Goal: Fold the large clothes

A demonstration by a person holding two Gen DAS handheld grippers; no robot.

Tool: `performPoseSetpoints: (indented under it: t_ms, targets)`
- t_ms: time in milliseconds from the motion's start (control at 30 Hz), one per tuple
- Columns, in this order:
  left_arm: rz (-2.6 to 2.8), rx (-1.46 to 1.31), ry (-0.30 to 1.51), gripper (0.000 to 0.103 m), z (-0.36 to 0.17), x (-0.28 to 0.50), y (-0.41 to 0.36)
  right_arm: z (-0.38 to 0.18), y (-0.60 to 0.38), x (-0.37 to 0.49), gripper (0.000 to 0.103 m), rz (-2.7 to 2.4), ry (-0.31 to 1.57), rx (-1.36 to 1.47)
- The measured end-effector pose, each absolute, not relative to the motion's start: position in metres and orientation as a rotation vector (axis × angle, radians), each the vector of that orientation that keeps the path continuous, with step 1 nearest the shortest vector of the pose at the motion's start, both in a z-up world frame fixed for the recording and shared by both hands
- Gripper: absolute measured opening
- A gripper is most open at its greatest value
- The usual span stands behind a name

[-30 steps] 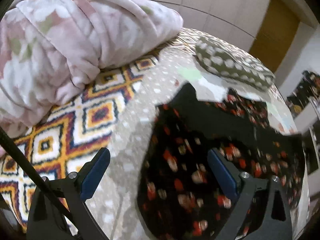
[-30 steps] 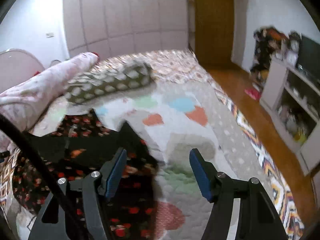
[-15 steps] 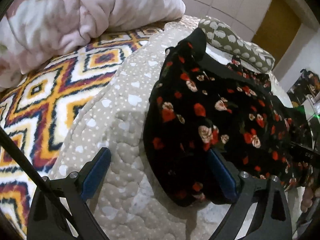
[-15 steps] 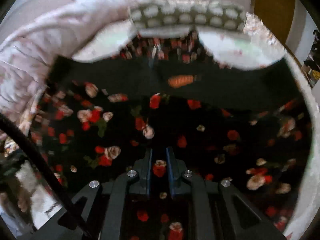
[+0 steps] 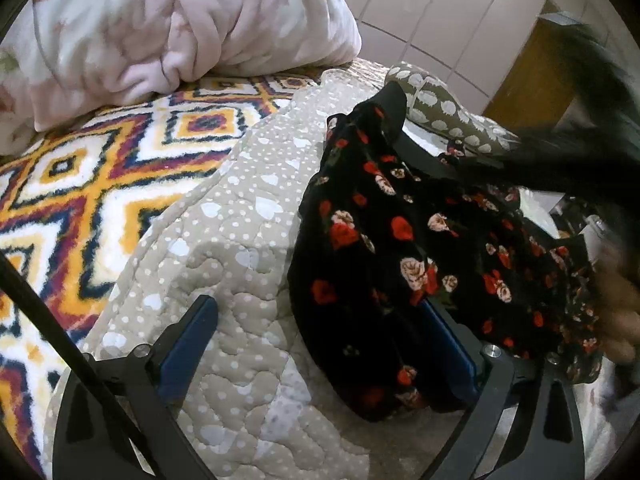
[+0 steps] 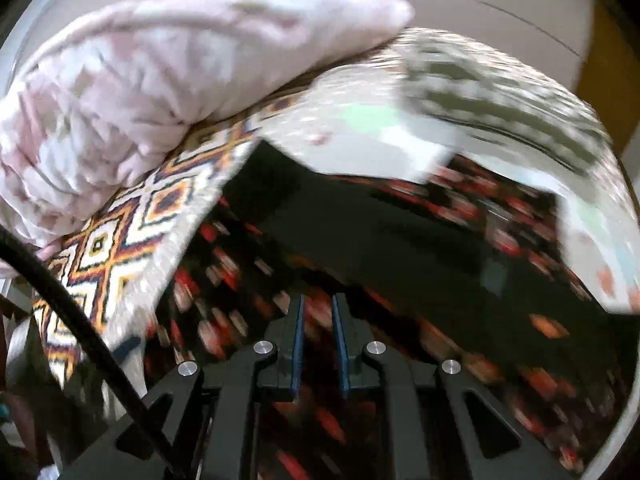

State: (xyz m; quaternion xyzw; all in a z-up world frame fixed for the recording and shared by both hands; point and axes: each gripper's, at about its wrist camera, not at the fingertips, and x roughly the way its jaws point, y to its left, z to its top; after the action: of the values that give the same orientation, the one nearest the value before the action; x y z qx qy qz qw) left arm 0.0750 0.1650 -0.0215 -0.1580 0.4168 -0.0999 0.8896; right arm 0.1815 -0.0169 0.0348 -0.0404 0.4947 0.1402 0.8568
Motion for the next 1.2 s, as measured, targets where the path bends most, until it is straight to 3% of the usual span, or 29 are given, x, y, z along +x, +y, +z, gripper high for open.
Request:
performPoseSetpoints:
  t_ms: [200,400,467,533,600,833,1100,1200]
  targets:
    - [-0.226,-0.364,0.858,0.099,-0.023,0.075,0.171,-0.017,0.053,0.255,0.014,0.304,1.146,-0.194]
    - [-0.229,-0.368,0.859,0.099,-0.024,0.076,0.171,-0.017,0.060,0.290,0.017,0.229,1.181,-0.202]
    - [-0.225,-0.364,0.862,0.099,-0.024,0.075,0.170,-0.001,0.059,0.281,0.021,0.218,1.143,-0.216]
    - [-0.218,-0.354,0.865,0.099,-0.023,0.074,0.169,0.021,0.050,0.263,0.046,0.221,1.092,-0.220]
    - [-0.214,-0.351,0.867,0.099,-0.023,0.075,0.168,0.043,0.032,0.239,0.049,0.231,1.057,-0.190]
    - [-0.170,-0.393,0.808,0.099,-0.007,0.059,0.178,0.078,-0.068,0.129,0.047,0.212,1.003,-0.057]
    - [-0.178,-0.240,0.820,0.099,0.021,0.045,0.132,0.025,-0.228,0.051,0.044,-0.019,1.011,0.050]
    - [-0.225,-0.213,0.855,0.099,0.027,0.043,0.106,0.007,-0.296,0.034,0.036,-0.171,1.006,0.101]
